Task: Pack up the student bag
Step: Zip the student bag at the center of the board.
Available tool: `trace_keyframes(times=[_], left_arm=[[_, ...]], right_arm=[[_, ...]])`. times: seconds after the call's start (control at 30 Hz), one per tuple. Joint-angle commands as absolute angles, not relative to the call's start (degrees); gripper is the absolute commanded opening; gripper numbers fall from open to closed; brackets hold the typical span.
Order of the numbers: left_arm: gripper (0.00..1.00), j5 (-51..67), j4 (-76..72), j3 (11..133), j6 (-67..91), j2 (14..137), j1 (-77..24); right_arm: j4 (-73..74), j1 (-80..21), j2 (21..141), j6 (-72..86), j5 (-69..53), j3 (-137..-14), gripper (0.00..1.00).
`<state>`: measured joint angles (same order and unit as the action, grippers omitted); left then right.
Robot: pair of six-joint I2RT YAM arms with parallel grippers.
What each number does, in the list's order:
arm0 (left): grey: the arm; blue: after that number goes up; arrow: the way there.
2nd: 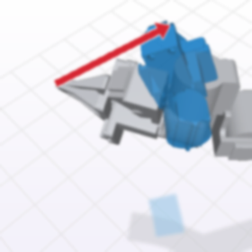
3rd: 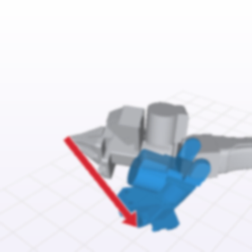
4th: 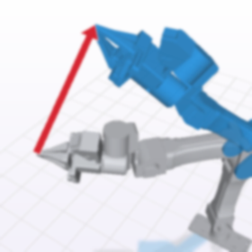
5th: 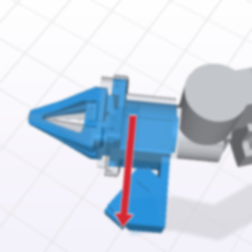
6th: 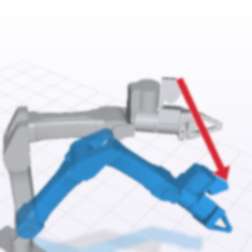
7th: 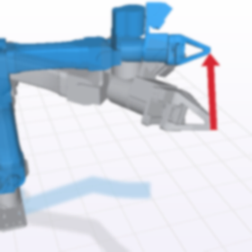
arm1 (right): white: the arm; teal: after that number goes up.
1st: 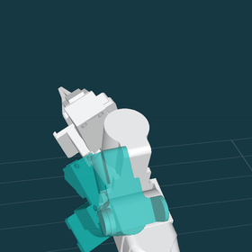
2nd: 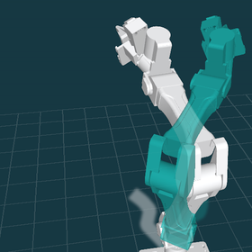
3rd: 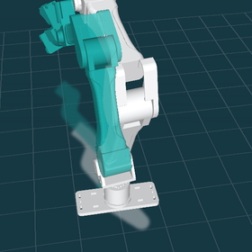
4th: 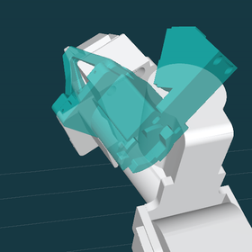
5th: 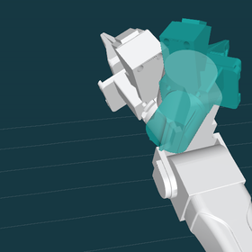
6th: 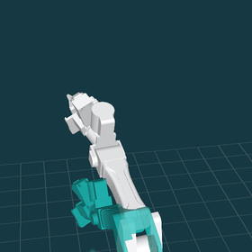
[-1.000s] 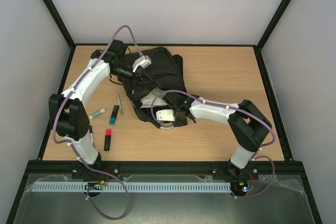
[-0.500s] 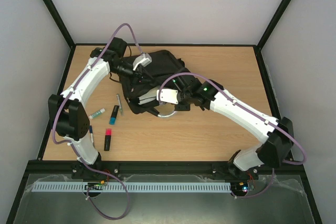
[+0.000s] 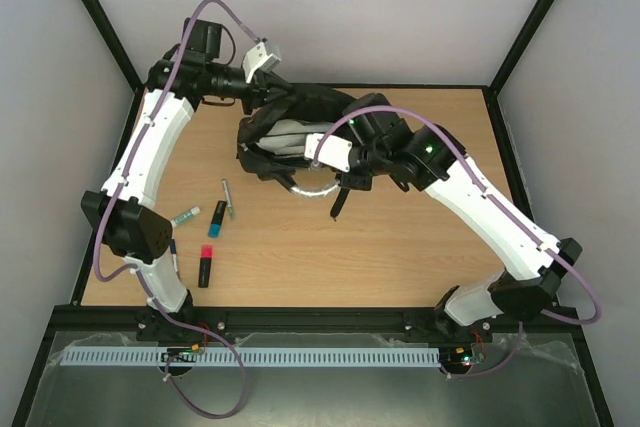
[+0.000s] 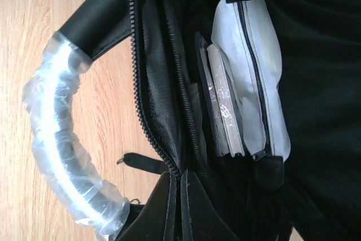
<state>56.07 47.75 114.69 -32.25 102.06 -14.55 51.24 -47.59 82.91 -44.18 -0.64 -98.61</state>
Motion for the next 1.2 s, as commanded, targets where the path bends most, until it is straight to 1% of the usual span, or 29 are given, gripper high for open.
trace_keyframes(times=[0.0, 0.13, 0.17, 0.27, 0.43, 0.63, 0.7, 0.97, 1.03, 1.17], left_arm=[[0.02, 54.63, 40.77, 114.97, -29.03, 101.91, -14.63], [0.02, 55.61, 41.37, 110.31, -28.63, 102.42, -14.68], [0.03, 55.91, 40.8, 109.41, -28.05, 102.13, -14.73], [0.02, 56.61, 39.26, 107.94, -25.95, 101.65, -15.05], [0.02, 55.96, 36.59, 107.65, -22.22, 102.36, -15.24], [0.02, 54.65, 34.95, 107.58, -19.86, 103.82, -15.46], [0.02, 54.6, 34.92, 107.53, -19.79, 104.04, -15.5], [0.03, 54.3, 35.1, 107.31, -20.04, 104.16, -15.64], [0.02, 54.2, 35.12, 107.31, -20.12, 104.15, -15.64], [0.02, 54.1, 35.22, 107.31, -20.29, 104.15, -15.65]], right_arm=[[54.43, -46.99, 81.07, -41.07, -2.12, -94.41, 0.01], [53.25, -46.99, 79.02, -37.88, -4.67, -87.63, 0.04], [52.77, -46.95, 78.8, -37.21, -4.9, -87.13, 0.08], [51.68, -47.02, 79.03, -35.74, -6.97, -86.26, 0.26], [51.33, -47.37, 81.64, -34.99, -10.82, -85.51, 0.46], [51.32, -48.85, 83.03, -37.1, -14.73, -84.67, 0.57], [49.99, -49.73, 83.31, -37.43, -14.09, -83.82, 0.59], [43.3, -51.16, 85.86, -34.87, -9.61, -83.1, 0.6], [41.07, -51.49, 86.46, -33.66, -6.09, -82.15, 0.58], [39.23, -51.55, 86.94, -32.89, -1.79, -80.73, 0.52]])
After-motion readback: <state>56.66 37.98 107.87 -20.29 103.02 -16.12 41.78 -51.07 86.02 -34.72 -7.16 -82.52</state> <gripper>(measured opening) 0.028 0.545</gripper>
